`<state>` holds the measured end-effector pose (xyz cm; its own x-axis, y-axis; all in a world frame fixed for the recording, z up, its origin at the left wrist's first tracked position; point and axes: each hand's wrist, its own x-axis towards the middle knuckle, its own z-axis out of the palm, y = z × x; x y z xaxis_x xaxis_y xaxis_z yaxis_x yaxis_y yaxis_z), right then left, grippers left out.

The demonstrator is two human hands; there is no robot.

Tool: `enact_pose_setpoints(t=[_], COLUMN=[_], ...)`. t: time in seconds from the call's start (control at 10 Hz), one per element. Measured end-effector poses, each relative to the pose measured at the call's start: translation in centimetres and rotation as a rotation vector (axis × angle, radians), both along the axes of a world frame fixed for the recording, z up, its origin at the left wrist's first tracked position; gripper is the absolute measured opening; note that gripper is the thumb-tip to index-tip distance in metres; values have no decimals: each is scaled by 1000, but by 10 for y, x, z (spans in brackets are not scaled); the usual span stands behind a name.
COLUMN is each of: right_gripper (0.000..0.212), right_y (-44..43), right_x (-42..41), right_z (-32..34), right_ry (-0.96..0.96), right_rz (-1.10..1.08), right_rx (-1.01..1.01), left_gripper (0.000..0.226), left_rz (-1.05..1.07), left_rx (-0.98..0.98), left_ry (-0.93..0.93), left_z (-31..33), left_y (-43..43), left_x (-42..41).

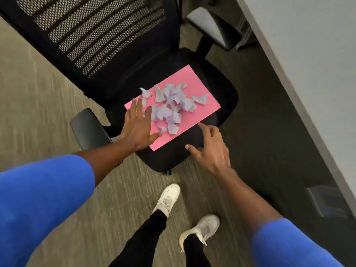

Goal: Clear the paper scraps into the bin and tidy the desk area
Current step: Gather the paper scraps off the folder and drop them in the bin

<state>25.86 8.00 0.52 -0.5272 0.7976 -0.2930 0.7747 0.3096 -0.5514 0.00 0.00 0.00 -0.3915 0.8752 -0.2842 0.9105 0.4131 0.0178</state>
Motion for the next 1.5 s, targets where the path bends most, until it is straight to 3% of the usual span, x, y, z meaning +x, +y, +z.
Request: enact_pose_setpoints(t=[0.1, 0.2, 0.3, 0.6, 0.7, 0.9, 1.3, 1.4, 1.5], right_gripper=[93, 95, 99, 96, 74, 36, 25, 23, 24], right_y=[11, 19, 24, 27, 29, 33, 27, 22, 13], right_x=[-35, -72, -103, -155, -165, -169, -140, -132, -116], right_z=[-15, -30, -43, -74, -79, -79, -87, -84, -82], right_ry=[-9, -43, -51, -147, -147, -178, -52, 46, 16], right_rz=[68, 127, 140, 218, 217, 281, 208, 73, 147], right_rx=[0, 10, 18, 97, 133, 170, 162, 39, 156], left_gripper=[132, 140, 135, 75, 62, 52, 32, 30, 28], left_rz=[144, 127, 63, -58, -69, -82, -108, -62, -19], left_rx=[-11, -39, -15, -8, -12, 9, 70, 108, 160], left_ry=[-152, -242, -274, -193, -176, -188, -186, -214, -247], left_z=[-12, -28, -42, -67, -71, -73, -67, -66, -65], left_y=[14, 22, 26, 36, 35, 35, 28, 25, 20], left_x=[-24, -37, -42, -58, -60, -60, -46, -36, -19])
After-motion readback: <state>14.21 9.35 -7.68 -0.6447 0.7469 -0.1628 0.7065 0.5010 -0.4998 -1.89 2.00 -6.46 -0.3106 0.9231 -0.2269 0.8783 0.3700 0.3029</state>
